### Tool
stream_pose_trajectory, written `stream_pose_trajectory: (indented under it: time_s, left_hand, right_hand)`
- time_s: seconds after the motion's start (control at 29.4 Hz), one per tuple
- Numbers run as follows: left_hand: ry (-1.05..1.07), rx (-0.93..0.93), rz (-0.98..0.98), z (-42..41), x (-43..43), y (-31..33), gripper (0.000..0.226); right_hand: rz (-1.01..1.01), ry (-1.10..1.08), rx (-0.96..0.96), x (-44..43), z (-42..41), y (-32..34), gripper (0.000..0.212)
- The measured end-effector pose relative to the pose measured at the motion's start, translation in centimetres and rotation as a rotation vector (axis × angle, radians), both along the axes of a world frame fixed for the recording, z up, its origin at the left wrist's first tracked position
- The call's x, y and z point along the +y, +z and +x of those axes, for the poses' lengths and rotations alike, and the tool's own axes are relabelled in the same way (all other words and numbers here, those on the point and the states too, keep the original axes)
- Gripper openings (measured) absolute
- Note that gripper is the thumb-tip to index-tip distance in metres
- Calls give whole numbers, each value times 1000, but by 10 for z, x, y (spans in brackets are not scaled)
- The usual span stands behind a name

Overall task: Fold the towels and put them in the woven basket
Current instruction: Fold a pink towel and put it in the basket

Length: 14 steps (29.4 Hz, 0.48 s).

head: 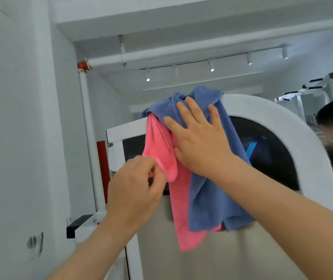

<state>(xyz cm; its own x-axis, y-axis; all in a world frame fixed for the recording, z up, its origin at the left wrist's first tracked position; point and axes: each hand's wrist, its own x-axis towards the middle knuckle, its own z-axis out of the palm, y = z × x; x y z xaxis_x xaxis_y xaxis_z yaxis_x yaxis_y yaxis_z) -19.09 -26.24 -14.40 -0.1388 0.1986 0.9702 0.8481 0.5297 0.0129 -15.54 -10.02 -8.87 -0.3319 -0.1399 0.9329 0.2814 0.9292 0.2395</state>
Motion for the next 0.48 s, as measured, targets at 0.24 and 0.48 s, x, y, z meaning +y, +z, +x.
stream_pose_trajectory:
  time_s: [0.24, 0.48]
  left_hand:
    - [49, -277, -3, -6, 39, 43, 67]
    - [24, -470, 81, -35, 65, 78, 39]
  right_hand:
    - [35, -41, -169, 15, 0, 39, 54]
    - [162, -32, -209, 6, -23, 79, 40]
